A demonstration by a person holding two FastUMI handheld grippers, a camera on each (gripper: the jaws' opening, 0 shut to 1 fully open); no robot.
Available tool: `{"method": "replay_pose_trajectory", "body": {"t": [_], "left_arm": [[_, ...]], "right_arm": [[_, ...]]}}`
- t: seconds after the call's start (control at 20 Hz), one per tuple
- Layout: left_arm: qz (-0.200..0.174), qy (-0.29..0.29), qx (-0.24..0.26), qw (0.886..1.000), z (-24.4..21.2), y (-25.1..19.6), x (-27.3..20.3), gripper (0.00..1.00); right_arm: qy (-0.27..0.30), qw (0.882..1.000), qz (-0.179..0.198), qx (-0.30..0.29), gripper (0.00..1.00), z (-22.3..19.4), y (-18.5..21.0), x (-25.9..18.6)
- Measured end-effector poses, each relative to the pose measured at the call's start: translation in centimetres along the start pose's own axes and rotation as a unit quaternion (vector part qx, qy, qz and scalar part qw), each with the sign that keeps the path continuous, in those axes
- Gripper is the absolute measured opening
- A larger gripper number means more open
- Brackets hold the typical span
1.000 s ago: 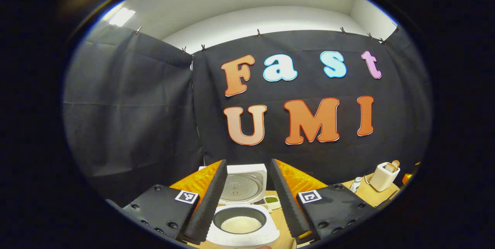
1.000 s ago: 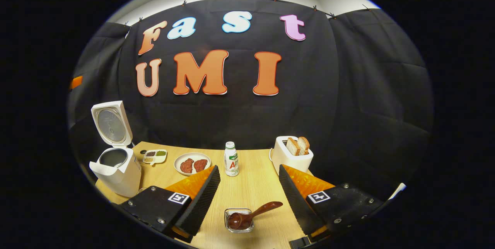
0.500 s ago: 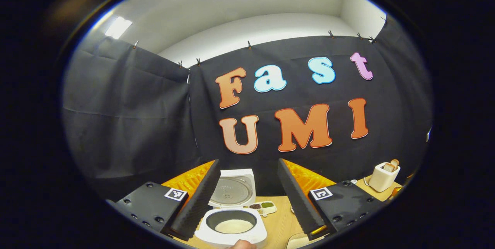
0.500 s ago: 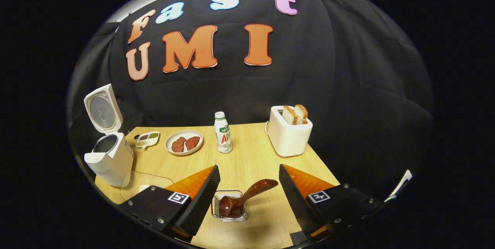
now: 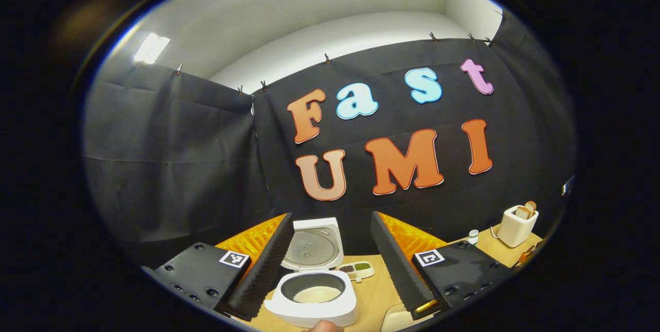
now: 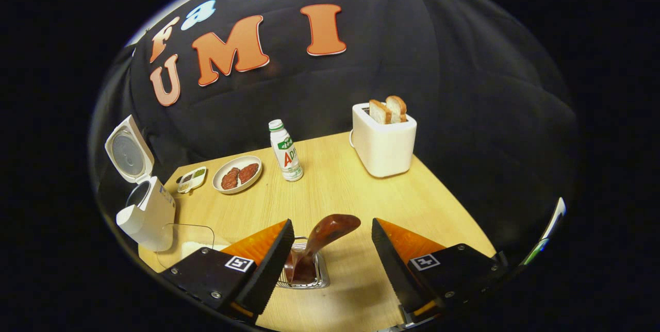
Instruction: Close the left gripper, press the button to open the rice cooker; take a wooden spoon from the chopstick holder with the right hand, scoop a spoonful of rice and pour it into the rice cooker, then put the wooden spoon back into the chopstick holder.
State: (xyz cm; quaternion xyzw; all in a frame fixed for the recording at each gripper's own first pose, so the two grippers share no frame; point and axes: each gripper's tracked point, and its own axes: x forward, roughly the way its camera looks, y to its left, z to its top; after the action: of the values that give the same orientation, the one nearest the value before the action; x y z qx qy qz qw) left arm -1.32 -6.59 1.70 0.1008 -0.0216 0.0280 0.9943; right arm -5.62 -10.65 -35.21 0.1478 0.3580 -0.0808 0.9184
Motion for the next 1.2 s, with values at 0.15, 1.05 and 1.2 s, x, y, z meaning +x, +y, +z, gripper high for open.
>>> {"method": "replay_pose_trajectory", "body": {"t": [0.15, 1.05, 1.2], "left_arm": [[0.003, 0.013, 0.005, 1.000, -0.6, 0.1, -0.6, 0.99], [-0.010, 0.022, 0.022, 0.999, -0.9, -0.1, -0.8, 0.98], [-0.017, 0.017, 0.031, 0.999, -0.6, -0.3, -0.6, 0.98]], "right_arm": [[0.021, 0.998, 0.021, 0.049, 0.87, -1.2, 0.4, 1.1], [0.004, 0.983, 0.082, 0.166, 0.24, -2.1, 1.8, 3.5], [-0.004, 0.985, 0.071, 0.157, 0.20, -1.9, 1.7, 4.0]]}}
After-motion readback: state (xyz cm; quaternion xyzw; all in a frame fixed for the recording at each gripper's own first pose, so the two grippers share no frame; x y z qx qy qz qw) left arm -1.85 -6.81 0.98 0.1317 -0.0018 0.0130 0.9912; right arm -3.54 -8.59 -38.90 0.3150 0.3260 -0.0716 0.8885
